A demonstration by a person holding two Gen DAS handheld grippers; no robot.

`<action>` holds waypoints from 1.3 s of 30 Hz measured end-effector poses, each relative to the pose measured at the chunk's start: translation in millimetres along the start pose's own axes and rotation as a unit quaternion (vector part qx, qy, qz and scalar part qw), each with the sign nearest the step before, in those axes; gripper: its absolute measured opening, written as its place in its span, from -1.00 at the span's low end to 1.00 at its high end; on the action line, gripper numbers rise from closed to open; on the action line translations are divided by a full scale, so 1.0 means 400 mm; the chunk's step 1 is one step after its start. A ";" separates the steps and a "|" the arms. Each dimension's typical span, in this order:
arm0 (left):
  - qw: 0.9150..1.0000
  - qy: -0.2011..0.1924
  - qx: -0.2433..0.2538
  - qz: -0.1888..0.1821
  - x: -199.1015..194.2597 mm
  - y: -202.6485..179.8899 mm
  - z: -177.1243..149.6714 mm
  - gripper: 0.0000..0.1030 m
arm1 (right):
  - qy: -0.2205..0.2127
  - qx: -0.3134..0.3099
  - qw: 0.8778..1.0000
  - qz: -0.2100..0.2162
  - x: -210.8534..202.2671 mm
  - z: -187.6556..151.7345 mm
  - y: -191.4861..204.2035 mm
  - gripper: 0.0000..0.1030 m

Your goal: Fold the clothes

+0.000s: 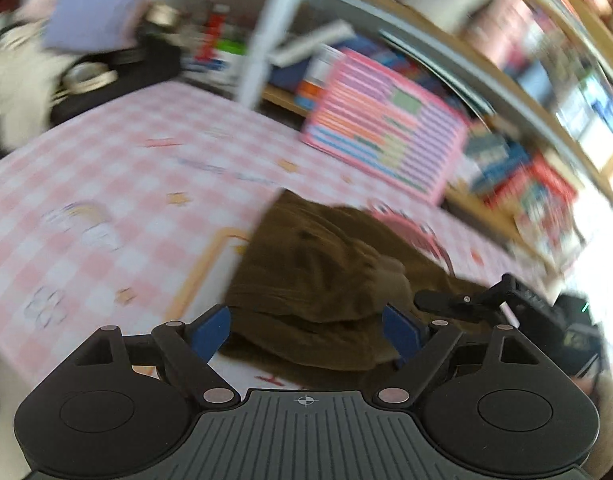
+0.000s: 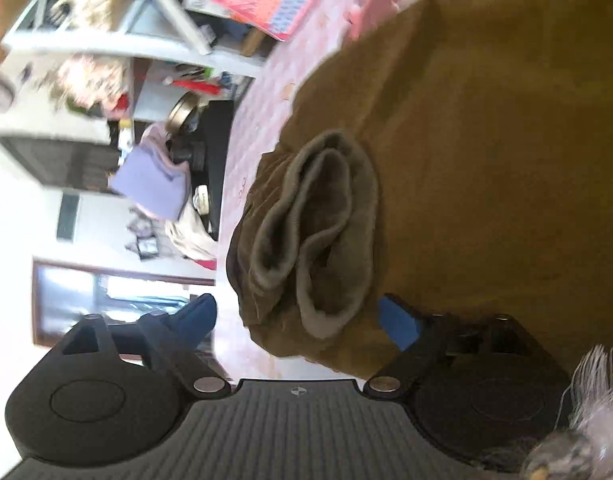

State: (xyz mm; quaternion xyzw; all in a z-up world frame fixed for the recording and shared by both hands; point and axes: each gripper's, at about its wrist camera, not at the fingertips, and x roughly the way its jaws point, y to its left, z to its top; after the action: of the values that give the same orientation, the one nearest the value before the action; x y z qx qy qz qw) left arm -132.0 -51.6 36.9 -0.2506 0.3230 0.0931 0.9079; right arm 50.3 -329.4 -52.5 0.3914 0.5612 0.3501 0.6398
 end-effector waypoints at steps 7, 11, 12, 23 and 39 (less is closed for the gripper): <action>0.999 -0.027 -0.026 0.032 -0.051 0.005 -0.013 0.67 | -0.013 0.002 1.000 -0.014 0.070 0.058 0.048 -0.43; 0.998 -0.032 -0.023 0.039 -0.064 0.001 -0.013 0.67 | -0.039 -0.075 0.996 -0.009 0.064 0.058 0.094 -0.63; 0.998 -0.032 -0.023 0.039 -0.066 0.000 -0.014 0.67 | -0.046 -0.094 0.995 -0.008 0.063 0.058 0.105 -0.63; 0.999 -0.017 -0.006 0.027 -0.035 -0.039 -0.024 0.67 | -0.035 -0.072 0.995 -0.057 0.080 0.095 0.048 -0.22; 0.998 0.010 0.050 0.031 0.073 -0.158 -0.077 0.67 | -0.100 -0.299 0.923 -0.218 -0.192 -0.107 0.086 -0.12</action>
State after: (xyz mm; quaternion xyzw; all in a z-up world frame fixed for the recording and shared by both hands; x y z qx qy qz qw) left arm -105.2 -121.3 22.9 -0.1960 0.3439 0.1028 0.9126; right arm -2.1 -377.4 9.7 0.0824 0.4350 0.3124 0.8405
